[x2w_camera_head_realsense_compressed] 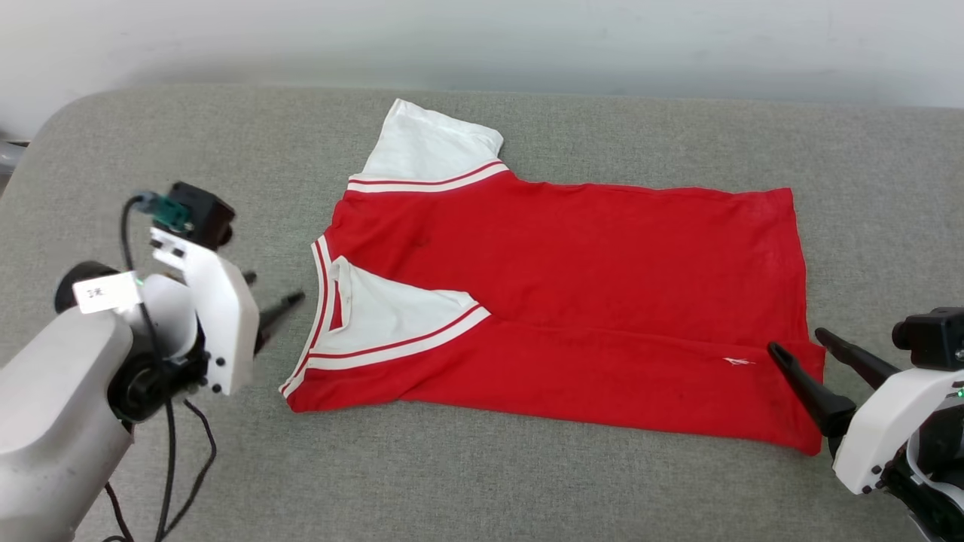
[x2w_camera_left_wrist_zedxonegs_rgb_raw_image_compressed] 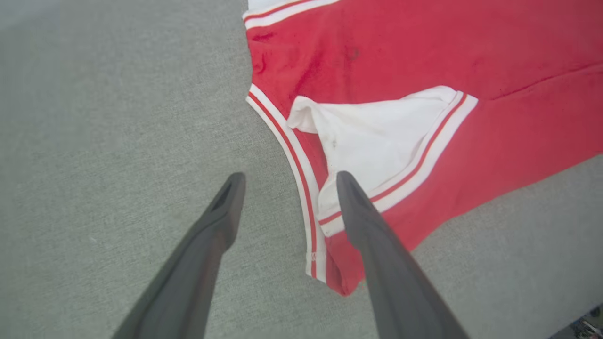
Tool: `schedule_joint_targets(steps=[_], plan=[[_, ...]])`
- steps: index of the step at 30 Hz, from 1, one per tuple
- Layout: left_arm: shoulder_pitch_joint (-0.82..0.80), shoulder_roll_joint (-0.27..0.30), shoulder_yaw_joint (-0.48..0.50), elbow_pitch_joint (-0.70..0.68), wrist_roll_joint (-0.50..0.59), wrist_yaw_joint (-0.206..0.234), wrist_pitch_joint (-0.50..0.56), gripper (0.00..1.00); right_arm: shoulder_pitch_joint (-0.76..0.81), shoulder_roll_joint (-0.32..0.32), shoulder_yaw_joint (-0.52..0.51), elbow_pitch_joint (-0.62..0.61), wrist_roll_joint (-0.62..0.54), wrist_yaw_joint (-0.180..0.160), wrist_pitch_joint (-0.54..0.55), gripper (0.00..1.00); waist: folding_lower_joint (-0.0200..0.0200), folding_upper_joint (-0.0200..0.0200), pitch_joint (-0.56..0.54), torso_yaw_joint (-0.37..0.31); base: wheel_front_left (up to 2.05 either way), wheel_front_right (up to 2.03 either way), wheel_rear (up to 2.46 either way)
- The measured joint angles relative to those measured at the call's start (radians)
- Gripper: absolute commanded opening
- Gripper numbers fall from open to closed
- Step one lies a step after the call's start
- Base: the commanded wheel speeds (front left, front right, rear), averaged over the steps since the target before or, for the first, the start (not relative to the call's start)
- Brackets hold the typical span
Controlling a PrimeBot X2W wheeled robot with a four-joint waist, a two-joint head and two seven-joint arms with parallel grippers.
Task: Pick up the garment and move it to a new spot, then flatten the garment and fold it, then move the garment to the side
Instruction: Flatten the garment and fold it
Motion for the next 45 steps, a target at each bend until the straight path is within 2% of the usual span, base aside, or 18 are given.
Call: schedule_joint_targets(steps=[6, 10, 20, 28, 29, 33, 38, 45], plan=[[-0.019, 0.002, -0.036, -0.015, -0.068, 0.002, 0.190, 1.00, 0.002, 0.018, -0.004, -0.011, -0.007, 0.000, 0.021, 1.00, 0.0000, 0.0000, 0.006, -0.009, 0.00, 0.00, 0.00], [-0.019, 0.000, -0.065, 0.001, -0.086, 0.007, 0.267, 1.00, 0.001, 0.025, -0.008, -0.017, -0.014, 0.000, 0.032, 1.00, 0.0000, 0.0000, 0.020, -0.020, 0.00, 0.00, 0.00], [-0.002, -0.020, -0.117, 0.106, -0.102, 0.009, 0.338, 1.00, -0.022, 0.033, -0.006, -0.019, -0.018, 0.000, 0.038, 1.00, 0.0000, 0.0000, 0.068, -0.051, 0.00, 0.00, 0.00], [-0.006, -0.038, -0.140, 0.161, -0.112, 0.000, 0.318, 1.00, -0.041, 0.033, -0.002, -0.018, -0.017, 0.000, 0.043, 1.00, -0.0001, 0.0000, 0.084, -0.063, 0.00, 0.00, 0.00], [-0.007, -0.039, -0.145, 0.166, -0.111, 0.000, 0.311, 0.00, -0.043, 0.033, -0.002, -0.019, -0.017, 0.000, 0.044, 1.00, -0.0002, 0.0000, 0.086, -0.063, 0.00, 0.00, 0.00], [-0.014, -0.043, -0.159, 0.179, -0.120, 0.000, 0.276, 0.00, -0.060, 0.024, -0.002, -0.028, -0.018, 0.000, 0.056, 1.00, -0.0001, 0.0000, 0.083, -0.062, 0.00, 0.00, 0.00], [-0.008, -0.038, -0.175, 0.153, -0.137, 0.001, 0.210, 0.00, -0.082, -0.018, -0.009, -0.054, -0.021, 0.000, 0.114, 1.00, 0.0000, 0.0000, 0.060, -0.060, 0.00, 0.00, 0.00], [0.002, -0.018, -0.207, 0.066, -0.137, 0.000, 0.126, 0.00, -0.094, -0.117, -0.024, -0.111, 0.003, 0.000, 0.338, 1.00, 0.0000, 0.0000, 0.022, -0.050, 0.00, 0.00, 0.00]])
